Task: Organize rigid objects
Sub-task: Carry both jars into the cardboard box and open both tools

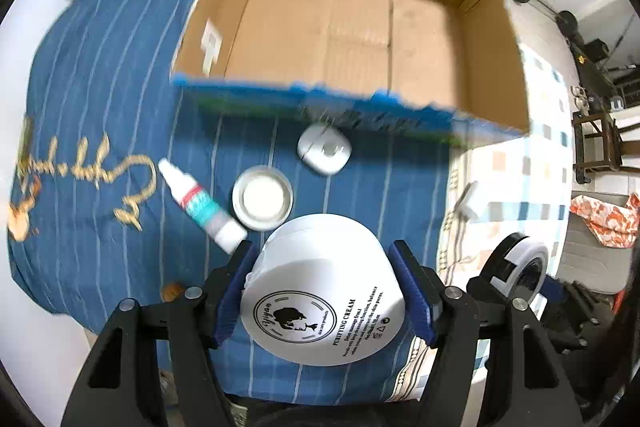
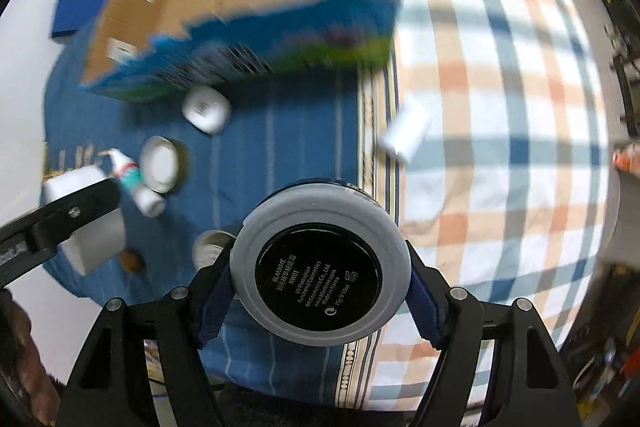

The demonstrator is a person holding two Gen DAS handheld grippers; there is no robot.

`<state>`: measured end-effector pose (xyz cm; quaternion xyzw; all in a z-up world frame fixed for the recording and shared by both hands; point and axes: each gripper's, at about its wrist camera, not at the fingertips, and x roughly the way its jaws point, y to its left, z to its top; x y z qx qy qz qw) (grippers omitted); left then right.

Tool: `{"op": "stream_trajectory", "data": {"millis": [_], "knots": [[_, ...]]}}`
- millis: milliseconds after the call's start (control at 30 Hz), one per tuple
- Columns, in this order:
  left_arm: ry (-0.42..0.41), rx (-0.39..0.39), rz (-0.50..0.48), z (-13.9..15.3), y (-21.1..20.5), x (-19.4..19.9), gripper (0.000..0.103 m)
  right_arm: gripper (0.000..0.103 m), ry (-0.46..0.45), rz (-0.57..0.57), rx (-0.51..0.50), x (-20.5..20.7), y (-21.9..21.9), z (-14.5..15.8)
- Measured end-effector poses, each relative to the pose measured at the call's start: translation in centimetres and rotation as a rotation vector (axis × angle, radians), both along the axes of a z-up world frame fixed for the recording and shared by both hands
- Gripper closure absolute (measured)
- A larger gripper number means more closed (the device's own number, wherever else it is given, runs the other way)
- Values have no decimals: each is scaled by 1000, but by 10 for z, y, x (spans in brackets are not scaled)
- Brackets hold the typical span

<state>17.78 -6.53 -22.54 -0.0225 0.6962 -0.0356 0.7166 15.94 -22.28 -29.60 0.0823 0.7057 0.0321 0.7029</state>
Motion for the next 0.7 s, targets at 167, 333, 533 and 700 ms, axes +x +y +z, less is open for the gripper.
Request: {"op": "stream_trajectory", "data": {"millis": [167,333,533,700], "knots": [[-25,-24,-31,8,-7,41,37,26,-65,23,11,48,-3,55],[-42,-40,-81,17,-10,93,37,26,-99,-6,44,99,-4,84],[-8,-61,-100,-1,-6,172,37,26,-122,-24,0,169,5,69],[88,-121,-101,-47,-7,244,37,26,-111,-17,-21,237,13,27]]}}
